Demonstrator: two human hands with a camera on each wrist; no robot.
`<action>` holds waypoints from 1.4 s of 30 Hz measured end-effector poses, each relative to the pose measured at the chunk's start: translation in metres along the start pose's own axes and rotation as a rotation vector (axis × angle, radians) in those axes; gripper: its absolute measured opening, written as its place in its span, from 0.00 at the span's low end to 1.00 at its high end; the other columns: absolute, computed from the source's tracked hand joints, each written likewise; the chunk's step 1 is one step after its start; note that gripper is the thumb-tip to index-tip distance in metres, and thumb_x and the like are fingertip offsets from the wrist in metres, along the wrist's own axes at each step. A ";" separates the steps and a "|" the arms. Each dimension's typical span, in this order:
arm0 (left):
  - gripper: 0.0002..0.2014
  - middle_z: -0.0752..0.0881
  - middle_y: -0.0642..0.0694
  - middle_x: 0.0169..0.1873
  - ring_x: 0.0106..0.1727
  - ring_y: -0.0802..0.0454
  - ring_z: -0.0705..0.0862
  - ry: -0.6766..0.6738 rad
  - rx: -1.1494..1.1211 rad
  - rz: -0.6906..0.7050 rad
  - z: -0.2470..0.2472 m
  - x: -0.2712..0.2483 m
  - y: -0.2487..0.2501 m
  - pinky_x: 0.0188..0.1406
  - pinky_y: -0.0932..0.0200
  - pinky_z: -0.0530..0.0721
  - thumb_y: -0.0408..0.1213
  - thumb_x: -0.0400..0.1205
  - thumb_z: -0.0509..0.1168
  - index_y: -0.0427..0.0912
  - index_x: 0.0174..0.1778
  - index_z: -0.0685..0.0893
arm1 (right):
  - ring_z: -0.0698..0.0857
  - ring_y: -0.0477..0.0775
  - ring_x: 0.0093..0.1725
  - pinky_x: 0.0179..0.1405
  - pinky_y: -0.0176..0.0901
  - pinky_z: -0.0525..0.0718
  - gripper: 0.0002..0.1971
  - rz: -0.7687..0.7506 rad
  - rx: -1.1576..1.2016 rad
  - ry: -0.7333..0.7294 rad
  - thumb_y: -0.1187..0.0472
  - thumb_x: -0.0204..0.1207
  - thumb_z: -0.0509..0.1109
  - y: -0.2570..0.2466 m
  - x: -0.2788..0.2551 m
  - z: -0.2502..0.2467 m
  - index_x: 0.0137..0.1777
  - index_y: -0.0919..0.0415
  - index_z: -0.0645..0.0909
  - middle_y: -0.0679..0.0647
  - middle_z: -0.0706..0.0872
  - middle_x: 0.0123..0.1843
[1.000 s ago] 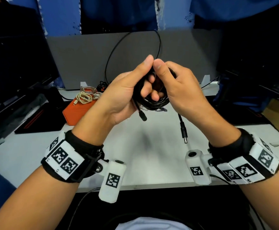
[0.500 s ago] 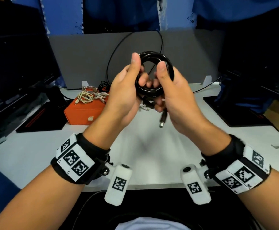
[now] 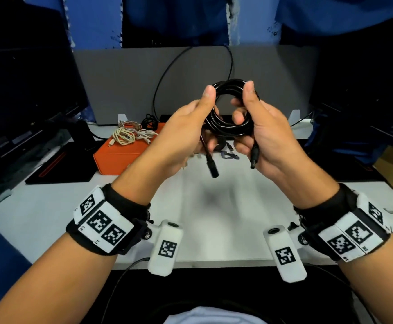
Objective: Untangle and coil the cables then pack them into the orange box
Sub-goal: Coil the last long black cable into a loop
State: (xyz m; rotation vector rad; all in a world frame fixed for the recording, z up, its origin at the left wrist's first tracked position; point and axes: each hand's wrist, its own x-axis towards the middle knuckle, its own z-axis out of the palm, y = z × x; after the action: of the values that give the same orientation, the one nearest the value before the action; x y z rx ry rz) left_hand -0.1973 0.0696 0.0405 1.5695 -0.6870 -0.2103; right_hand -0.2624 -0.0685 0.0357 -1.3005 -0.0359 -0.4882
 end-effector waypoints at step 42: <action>0.18 0.87 0.51 0.57 0.58 0.58 0.86 0.084 0.517 0.352 -0.020 0.009 -0.003 0.63 0.55 0.83 0.38 0.77 0.71 0.50 0.63 0.80 | 0.76 0.56 0.25 0.19 0.38 0.69 0.18 -0.130 -0.419 -0.075 0.47 0.91 0.61 0.003 0.005 0.000 0.43 0.57 0.79 0.49 0.80 0.25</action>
State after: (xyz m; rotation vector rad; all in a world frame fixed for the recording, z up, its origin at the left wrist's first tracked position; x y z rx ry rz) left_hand -0.1786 0.0813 0.0428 1.8944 -0.9893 0.3180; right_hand -0.2564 -0.0695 0.0343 -1.7349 -0.0843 -0.5777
